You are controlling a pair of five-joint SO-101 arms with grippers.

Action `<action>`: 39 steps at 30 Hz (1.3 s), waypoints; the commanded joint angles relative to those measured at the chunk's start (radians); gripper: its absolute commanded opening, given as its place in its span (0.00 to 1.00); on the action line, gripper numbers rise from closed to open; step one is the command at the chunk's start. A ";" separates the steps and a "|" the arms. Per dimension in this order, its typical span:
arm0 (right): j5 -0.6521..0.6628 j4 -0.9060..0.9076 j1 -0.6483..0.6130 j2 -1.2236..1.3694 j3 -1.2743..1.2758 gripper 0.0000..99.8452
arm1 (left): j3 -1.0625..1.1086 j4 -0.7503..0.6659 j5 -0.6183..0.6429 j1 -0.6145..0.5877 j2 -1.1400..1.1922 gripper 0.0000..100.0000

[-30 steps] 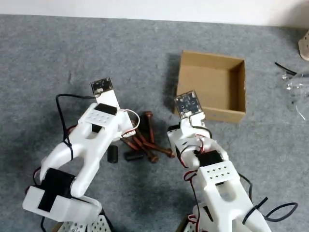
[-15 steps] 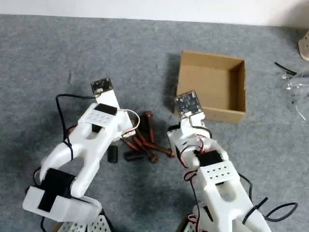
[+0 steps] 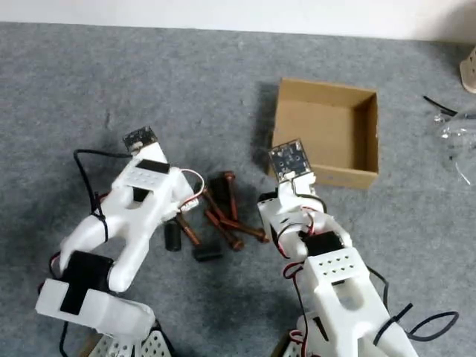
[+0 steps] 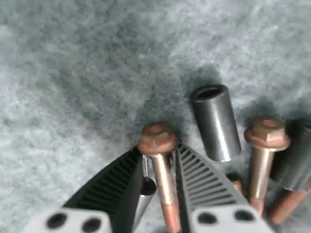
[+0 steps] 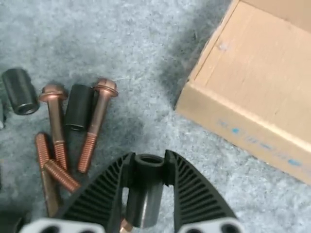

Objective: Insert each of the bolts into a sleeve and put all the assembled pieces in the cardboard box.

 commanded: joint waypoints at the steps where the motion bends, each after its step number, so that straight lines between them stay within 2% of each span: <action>1: 0.011 -0.033 0.015 -0.028 -0.004 0.00 | 0.007 0.029 0.008 -0.030 0.004 0.09; 12: 0.011 -0.033 0.015 -0.028 -0.004 0.00 | 0.008 0.029 0.008 -0.025 0.005 0.09; 17: 0.011 -0.033 0.015 -0.028 -0.004 0.00 | -0.004 0.029 0.002 0.001 0.082 0.08; 21: 0.011 -0.033 0.015 -0.028 -0.004 0.00 | -0.062 0.032 0.002 -0.005 0.136 0.00; 29: 0.011 -0.033 0.015 -0.036 -0.002 0.00 | -0.140 0.137 -0.003 -0.005 0.139 0.01; 39: 0.011 -0.033 0.013 -0.039 -0.001 0.00 | -0.176 0.164 -0.126 -0.036 0.090 0.00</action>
